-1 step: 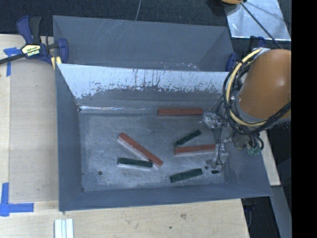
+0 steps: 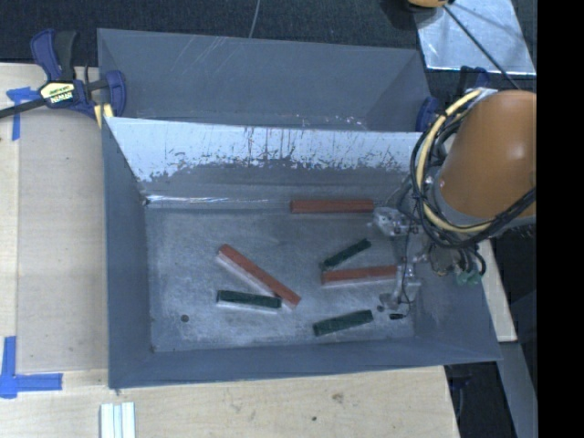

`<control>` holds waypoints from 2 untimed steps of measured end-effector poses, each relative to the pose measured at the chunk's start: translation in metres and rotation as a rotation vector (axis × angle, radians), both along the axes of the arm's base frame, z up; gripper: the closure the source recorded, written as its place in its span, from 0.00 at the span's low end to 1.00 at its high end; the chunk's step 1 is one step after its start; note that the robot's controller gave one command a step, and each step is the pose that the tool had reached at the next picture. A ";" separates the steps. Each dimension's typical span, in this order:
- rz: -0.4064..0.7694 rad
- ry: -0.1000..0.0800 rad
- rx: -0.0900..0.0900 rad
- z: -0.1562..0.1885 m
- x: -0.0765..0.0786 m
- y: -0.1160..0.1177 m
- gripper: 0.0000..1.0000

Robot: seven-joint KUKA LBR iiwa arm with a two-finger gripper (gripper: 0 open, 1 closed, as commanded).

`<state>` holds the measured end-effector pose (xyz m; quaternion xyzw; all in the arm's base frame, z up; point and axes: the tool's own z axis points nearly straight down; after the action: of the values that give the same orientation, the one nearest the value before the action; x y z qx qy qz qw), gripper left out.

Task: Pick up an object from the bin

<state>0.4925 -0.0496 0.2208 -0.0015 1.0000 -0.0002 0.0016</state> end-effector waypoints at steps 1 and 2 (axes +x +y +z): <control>0.070 -0.006 -0.001 -0.044 0.011 -0.005 0.00; 0.102 -0.007 -0.002 -0.109 0.048 -0.009 0.00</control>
Offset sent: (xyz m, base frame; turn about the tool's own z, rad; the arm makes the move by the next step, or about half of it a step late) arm 0.0605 -0.0081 -0.1339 -0.1126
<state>0.5405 -0.0582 0.1120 -0.0524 0.9986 -0.0010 0.0052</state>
